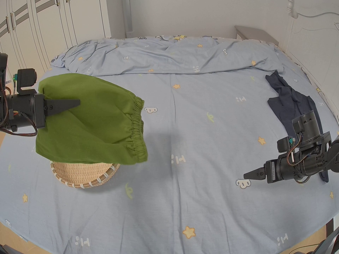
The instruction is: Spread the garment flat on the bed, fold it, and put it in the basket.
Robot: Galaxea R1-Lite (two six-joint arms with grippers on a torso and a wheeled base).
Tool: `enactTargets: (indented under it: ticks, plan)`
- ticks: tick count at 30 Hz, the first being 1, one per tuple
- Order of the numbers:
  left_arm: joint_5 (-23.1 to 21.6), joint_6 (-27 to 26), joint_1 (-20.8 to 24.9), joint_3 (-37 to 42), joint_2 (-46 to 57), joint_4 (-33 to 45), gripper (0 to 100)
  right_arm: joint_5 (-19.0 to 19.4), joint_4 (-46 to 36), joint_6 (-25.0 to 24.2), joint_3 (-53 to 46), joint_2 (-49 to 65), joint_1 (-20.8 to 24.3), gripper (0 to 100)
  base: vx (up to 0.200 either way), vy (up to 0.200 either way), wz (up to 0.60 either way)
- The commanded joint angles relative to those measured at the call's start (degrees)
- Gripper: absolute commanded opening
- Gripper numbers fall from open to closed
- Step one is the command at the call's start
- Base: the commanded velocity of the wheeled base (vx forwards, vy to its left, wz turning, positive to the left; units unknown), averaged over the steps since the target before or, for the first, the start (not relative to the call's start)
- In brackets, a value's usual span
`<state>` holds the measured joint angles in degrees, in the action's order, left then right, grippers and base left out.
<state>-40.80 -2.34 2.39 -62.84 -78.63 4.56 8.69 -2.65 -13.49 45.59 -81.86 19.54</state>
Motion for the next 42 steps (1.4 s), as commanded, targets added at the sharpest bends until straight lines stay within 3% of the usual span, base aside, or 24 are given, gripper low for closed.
enactTargets:
  ticks: [1,7,15,21,22,23,27,29,32,42]
  plan:
    - [-0.9,0.2,-4.2,0.2,-3.5,-3.2,0,0.0,0.0,0.0,-0.1,0.1,0.1,100,0.0,0.0,0.0]
    - [-6.0,2.6,-9.2,-0.1,-15.8,-11.9,0,0.0,0.0,0.0,-0.1,0.6,0.1,100,0.0,0.0,0.0]
    - [-6.1,2.8,-13.7,1.4,-21.2,-11.9,0,0.0,-0.1,0.1,-0.2,1.8,0.3,100,0.0,0.0,0.0]
    - [-5.8,4.6,-15.7,1.3,-22.4,-6.1,0,0.0,-0.1,-0.1,-0.7,2.8,2.3,100,0.0,0.0,0.0]
    - [-5.5,5.9,-17.1,-1.7,-24.6,0.2,0,0.0,-0.1,-0.2,-1.0,2.8,3.4,100,0.0,0.0,0.0]
    - [-5.4,5.9,-17.2,-2.0,-24.9,0.7,0,0.0,-0.1,-0.2,-1.0,2.8,3.5,100,0.0,0.0,0.0]
    - [-0.7,6.0,-17.3,-5.6,-30.1,4.1,0,-1.2,-0.1,-0.3,-1.4,2.7,4.6,100,0.0,0.0,0.0]
    - [6.0,7.9,-16.8,-9.0,-34.7,5.1,0,-2.4,-0.1,-0.4,-1.5,2.7,5.3,100,0.0,0.0,0.0]
    - [9.5,10.6,-16.3,-12.9,-39.3,5.2,0,-2.5,0.0,-0.4,-1.5,2.7,5.3,100,0.0,0.0,0.0]
    - [10.0,12.0,-15.2,-23.1,-46.7,12.8,0,-2.5,0.0,-0.4,-1.6,2.4,5.3,100,0.0,0.0,0.0]
